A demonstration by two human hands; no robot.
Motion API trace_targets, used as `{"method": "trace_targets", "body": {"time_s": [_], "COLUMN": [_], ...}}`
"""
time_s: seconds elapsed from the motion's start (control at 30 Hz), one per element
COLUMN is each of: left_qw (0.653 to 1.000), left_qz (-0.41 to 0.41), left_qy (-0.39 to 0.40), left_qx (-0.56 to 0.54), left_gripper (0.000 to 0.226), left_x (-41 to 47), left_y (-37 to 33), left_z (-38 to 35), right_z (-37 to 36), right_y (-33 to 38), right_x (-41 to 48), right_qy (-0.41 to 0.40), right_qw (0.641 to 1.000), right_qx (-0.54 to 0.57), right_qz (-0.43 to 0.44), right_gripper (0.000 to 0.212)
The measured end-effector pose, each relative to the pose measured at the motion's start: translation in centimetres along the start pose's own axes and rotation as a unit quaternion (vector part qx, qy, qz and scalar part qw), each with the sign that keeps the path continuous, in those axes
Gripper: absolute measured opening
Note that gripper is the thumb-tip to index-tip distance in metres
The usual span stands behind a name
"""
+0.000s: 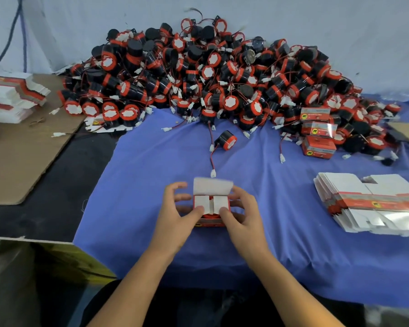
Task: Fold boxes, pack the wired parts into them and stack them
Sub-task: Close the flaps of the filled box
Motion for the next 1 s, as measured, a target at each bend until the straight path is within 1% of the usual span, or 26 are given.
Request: {"method": "trace_targets", "body": {"time_s": [0.03,0.07,0.1,0.13,0.2,0.27,0.33,0.4,0.47,0.53,0.63,0.77,0.9,1.0], "left_qw": [1.000,0.999,0.997,0.995,0.993,0.987,0.980,0.977,0.974,0.969,0.969,0.970,0.969,0.968], "left_qz": [-0.013,-0.032,-0.050,-0.062,-0.088,-0.112,-0.109,-0.106,-0.142,-0.179,-0.192,-0.196,-0.216,-0.223], "left_qy": [0.020,0.038,0.050,0.055,0.068,0.107,0.156,0.174,0.150,0.129,0.102,0.077,0.049,0.051], "left_qx": [0.008,0.021,0.036,0.046,0.049,0.045,0.051,0.061,0.092,0.111,0.118,0.120,0.111,0.102], "left_gripper": [0.054,0.053,0.046,0.040,0.042,0.047,0.054,0.055,0.046,0.044,0.040,0.035,0.031,0.032], "left_x": [0.2,0.3,0.3,0.2,-0.2,-0.7,-0.9,-0.9,-0.7,-0.4,-0.2,-0.2,-0.6,-1.0], "left_y": [-0.1,-0.3,-0.5,-0.7,-0.7,-0.3,0.3,0.7,0.7,0.8,1.2,1.1,0.5,0.3], "left_z": [0.0,-0.1,-0.1,-0.1,0.2,0.5,0.9,1.0,1.0,1.0,1.2,1.4,1.5,1.5], "right_z": [0.1,0.4,0.5,0.7,0.7,0.6,0.4,0.5,0.6,0.5,0.4,0.4,0.3,0.4], "right_y": [0.2,0.3,0.5,0.6,0.3,-0.3,-0.9,-1.1,-1.1,-1.1,-1.0,-1.1,-0.8,-0.8], "right_x": [-0.1,-0.3,-0.4,-0.5,-0.6,-0.7,-0.8,-0.8,-0.8,-0.9,-1.1,-1.2,-1.1,-1.3], "right_qy": [-0.001,0.002,0.011,0.024,0.049,0.057,0.057,0.057,0.055,0.050,0.049,0.034,0.011,0.012], "right_qw": [1.000,1.000,0.999,0.999,0.998,0.998,0.998,0.998,0.997,0.993,0.987,0.987,0.990,0.991], "right_qx": [0.001,0.004,0.007,0.005,0.013,0.020,0.004,-0.014,-0.035,-0.059,-0.074,-0.092,-0.071,-0.065], "right_qz": [0.010,0.021,0.033,0.043,0.036,0.008,0.003,0.022,0.052,0.092,0.133,0.128,0.118,0.113], "right_gripper": [0.050,0.040,0.032,0.030,0.029,0.027,0.033,0.038,0.041,0.041,0.037,0.034,0.029,0.032]}}
Point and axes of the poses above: each hand's wrist, its own x-axis towards the middle knuckle, its own z-axis out of the back of the hand, y = z × x, the point moved 4 cm from there along x, towards the middle knuckle, and after that the axes turned 12 degrees about -y, right-handed, at the moved point
